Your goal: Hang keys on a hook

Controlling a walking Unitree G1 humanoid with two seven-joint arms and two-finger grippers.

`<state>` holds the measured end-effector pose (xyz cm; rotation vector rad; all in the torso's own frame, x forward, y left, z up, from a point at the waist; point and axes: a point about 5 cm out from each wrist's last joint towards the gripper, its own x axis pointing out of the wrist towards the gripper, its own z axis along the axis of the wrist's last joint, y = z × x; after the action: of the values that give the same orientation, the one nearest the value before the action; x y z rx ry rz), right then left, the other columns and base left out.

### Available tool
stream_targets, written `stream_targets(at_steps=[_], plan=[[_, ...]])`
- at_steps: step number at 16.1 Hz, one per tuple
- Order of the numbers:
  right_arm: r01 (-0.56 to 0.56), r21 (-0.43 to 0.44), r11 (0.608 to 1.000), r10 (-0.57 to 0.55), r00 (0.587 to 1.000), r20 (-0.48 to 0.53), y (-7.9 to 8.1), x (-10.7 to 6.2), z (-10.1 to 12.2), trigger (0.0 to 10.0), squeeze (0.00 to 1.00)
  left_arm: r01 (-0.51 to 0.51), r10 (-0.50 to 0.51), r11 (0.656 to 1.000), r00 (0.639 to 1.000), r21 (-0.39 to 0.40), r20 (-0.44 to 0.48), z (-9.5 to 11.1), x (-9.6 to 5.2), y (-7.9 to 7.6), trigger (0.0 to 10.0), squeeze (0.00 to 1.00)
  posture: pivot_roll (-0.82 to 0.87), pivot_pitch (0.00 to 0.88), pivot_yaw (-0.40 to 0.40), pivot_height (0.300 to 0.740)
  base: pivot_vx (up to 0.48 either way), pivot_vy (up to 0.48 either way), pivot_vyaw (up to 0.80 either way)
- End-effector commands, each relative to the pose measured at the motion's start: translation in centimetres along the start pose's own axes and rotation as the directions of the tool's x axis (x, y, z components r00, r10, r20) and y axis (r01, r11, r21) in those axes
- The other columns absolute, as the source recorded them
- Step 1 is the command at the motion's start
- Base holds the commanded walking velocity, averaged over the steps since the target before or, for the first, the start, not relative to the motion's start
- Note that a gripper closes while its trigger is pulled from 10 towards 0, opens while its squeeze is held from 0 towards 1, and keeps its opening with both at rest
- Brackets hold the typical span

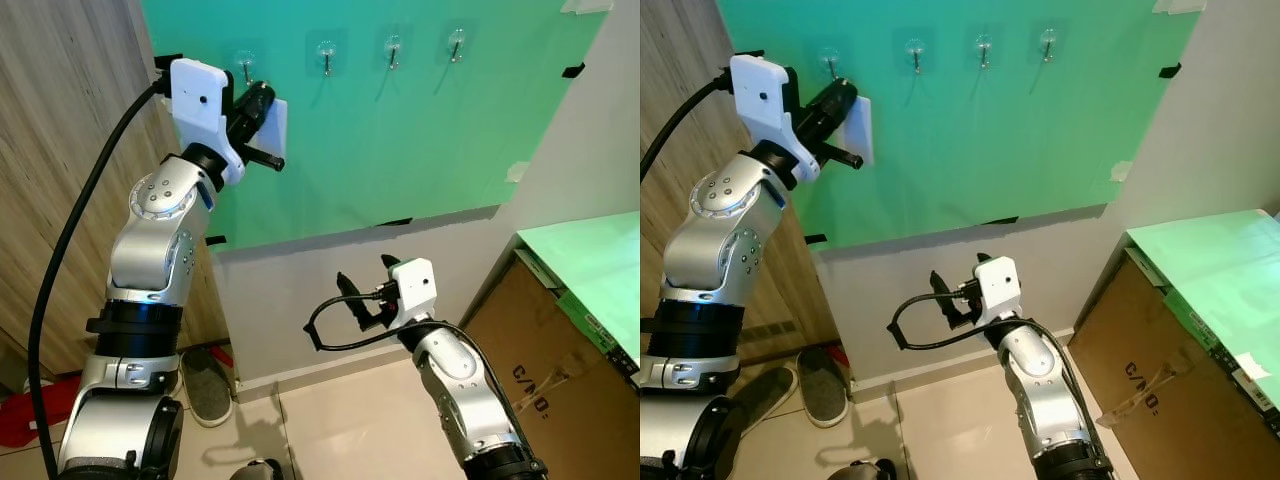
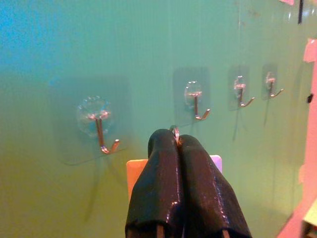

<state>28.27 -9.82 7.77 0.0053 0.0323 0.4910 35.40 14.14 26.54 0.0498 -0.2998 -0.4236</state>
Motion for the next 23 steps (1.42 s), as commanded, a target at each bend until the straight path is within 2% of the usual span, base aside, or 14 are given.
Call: stream_targets(at_steps=[1, 5, 9, 11, 12, 13, 15, 17, 19, 20, 21, 22, 23], plan=[[-0.003, -0.008, 1.000, 0.003, 1.000, 0.015, -0.1, 0.0, 0.4, 10.0, 0.00, 0.016, -0.016, 1.000, 1.000, -0.023, 0.002, 0.4, 0.5, -0.1, 10.0, 0.00, 0.00, 0.000, 0.011, 0.740, 0.000, 0.000, 0.00], [-0.013, -0.005, 1.000, 0.013, 1.000, 0.013, 0.0, 0.1, 0.4, 10.0, 0.00, -0.017, 0.011, 0.983, 0.999, -0.184, -0.035, -0.7, 1.7, 0.9, 10.0, 0.00, -0.01, 0.000, 0.022, 0.740, 0.000, 0.000, 0.00], [-0.012, -0.003, 1.000, 0.012, 1.000, 0.012, 0.0, 0.1, 0.3, 10.0, 0.00, -0.036, 0.024, 0.960, 0.999, -0.276, -0.045, -1.2, 2.1, 1.4, 10.0, 0.00, -0.02, 0.000, 0.029, 0.740, 0.000, 0.000, 0.00], [-0.011, -0.004, 1.000, 0.011, 1.000, 0.012, 0.0, 0.0, 0.3, 10.0, 0.00, -0.046, 0.034, 0.955, 0.998, -0.295, -0.044, -1.3, 2.0, 1.7, 10.0, 0.00, -0.02, 0.000, 0.032, 0.740, 0.000, 0.000, 0.00], [-0.009, -0.004, 1.000, 0.009, 1.000, 0.013, -0.1, 0.0, 0.3, 10.0, 0.00, -0.043, 0.035, 0.960, 0.999, -0.277, -0.034, -1.1, 1.8, 1.7, 10.0, 0.00, -0.03, 0.000, 0.038, 0.740, 0.000, 0.000, 0.00], [-0.007, -0.005, 1.000, 0.007, 1.000, 0.012, -0.1, -0.1, 0.2, 10.0, 0.00, -0.046, 0.043, 0.975, 0.999, -0.217, -0.015, -0.7, 1.6, 1.7, 10.0, 0.00, -0.03, 0.000, 0.036, 0.740, 0.000, 0.000, 0.00], [-0.009, -0.005, 1.000, 0.009, 1.000, 0.012, -0.1, -0.2, 0.2, 10.0, 0.00, -0.046, 0.050, 0.988, 0.998, -0.144, 0.028, 0.1, 1.4, 1.6, 10.0, 0.00, -0.03, 0.000, 0.032, 0.740, 0.000, 0.000, 0.00], [-0.013, -0.005, 1.000, 0.013, 1.000, 0.010, 0.0, -0.2, 0.1, 10.0, 0.00, -0.065, 0.072, 0.992, 0.995, -0.108, 0.067, 0.9, 1.4, 1.6, 10.0, 0.00, -0.02, 0.000, 0.029, 0.740, 0.000, 0.000, 0.00], [-0.003, -0.009, 1.000, 0.003, 1.000, 0.009, -0.1, -0.1, 0.2, 10.0, 0.00, -0.067, 0.068, 0.998, 0.994, -0.019, 0.083, 1.2, 0.8, 1.4, 10.0, 0.00, -0.02, 0.000, 0.033, 0.740, 0.000, 0.000, 0.00], [0.046, -0.019, 0.999, -0.045, 0.998, 0.035, -0.6, -0.7, 0.9, 10.0, 0.00, -0.082, 0.080, 0.996, 0.994, 0.025, 0.070, 0.3, -1.0, 1.0, 10.0, 0.00, -0.03, 0.000, 0.041, 0.740, 0.000, 0.000, 0.00], [0.083, -0.036, 0.996, -0.081, 0.994, 0.071, -1.1, -1.7, 1.7, 10.0, 0.00, -0.082, 0.082, 0.996, 0.996, 0.033, 0.021, -1.4, -3.6, 0.1, 10.0, 0.00, -0.02, 0.000, 0.038, 0.740, 0.000, 0.000, 0.00], [0.093, -0.056, 0.994, -0.088, 0.992, 0.089, -1.2, -2.4, 2.2, 10.0, 0.00, -0.092, 0.092, 0.995, 0.995, 0.033, -0.022, -2.7, -5.3, -0.5, 10.0, 0.00, -0.02, 0.000, 0.035, 0.740, 0.000, 0.000, 0.00], [0.131, -0.089, 0.987, -0.120, 0.985, 0.123, -1.7, -4.1, 3.1, 10.0, 0.00, -0.153, 0.155, 0.988, 0.979, 0.028, -0.131, -5.5, -9.1, -1.4, 10.0, 0.00, -0.02, 0.000, 0.026, 0.740, 0.000, 0.000, 0.00]])
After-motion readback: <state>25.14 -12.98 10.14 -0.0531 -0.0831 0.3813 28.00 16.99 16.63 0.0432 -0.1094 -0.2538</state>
